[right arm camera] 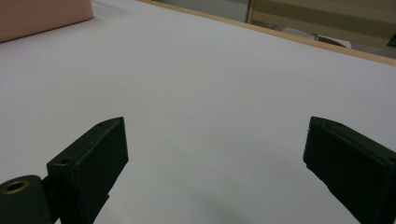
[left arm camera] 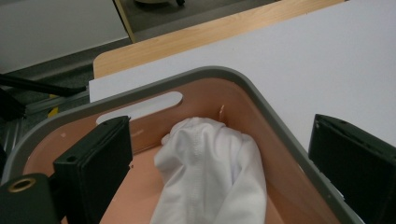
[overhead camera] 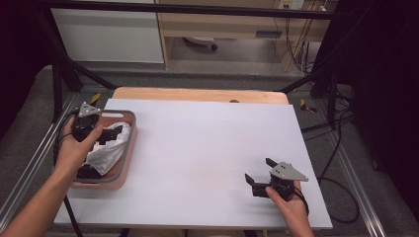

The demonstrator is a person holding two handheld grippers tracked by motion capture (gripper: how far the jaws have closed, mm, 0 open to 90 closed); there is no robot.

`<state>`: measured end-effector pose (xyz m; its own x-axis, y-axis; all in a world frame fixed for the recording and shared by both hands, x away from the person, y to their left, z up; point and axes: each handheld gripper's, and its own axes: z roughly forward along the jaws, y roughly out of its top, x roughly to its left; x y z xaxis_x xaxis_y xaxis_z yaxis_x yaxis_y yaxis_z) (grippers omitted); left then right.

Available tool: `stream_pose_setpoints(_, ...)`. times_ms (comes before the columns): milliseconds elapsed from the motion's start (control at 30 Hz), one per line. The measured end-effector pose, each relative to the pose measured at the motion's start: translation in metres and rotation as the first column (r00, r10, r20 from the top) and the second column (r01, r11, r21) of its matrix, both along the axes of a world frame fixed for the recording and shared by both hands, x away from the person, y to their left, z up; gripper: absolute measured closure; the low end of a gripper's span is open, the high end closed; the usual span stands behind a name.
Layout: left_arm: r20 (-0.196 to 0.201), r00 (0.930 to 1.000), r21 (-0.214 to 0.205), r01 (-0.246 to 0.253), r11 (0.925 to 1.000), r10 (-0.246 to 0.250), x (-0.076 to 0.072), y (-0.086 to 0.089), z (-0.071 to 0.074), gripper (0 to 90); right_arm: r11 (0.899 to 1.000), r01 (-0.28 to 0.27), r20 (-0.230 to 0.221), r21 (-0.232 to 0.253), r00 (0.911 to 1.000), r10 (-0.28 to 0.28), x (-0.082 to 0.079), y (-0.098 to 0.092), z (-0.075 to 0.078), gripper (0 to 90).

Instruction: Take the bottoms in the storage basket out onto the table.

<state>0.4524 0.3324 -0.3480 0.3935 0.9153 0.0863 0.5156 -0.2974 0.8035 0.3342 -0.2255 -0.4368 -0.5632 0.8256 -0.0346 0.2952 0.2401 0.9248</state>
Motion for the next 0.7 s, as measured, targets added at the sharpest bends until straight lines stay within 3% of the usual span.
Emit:
stream_pose_setpoints(233,-0.041,0.999,0.028,0.016,0.9995,-0.015,0.004,0.0,-0.002,6.5,1.0,0.005,-0.016,0.009,0.9999,-0.005,0.002,-0.001,-0.002,6.6)
stream_pose_setpoints(400,-0.046,0.9989,0.032,0.004,0.9995,-0.002,0.004,0.002,-0.004,6.8,1.0,0.001,-0.016,0.011,0.9999,-0.001,0.001,0.0,-0.001,6.4)
stream_pose_setpoints(700,-0.116,0.9927,0.062,-0.026,0.9977,0.033,0.007,0.008,-0.011,6.8,1.0,-0.002,-0.031,0.025,0.9995,0.002,0.003,-0.001,-0.002,6.2)
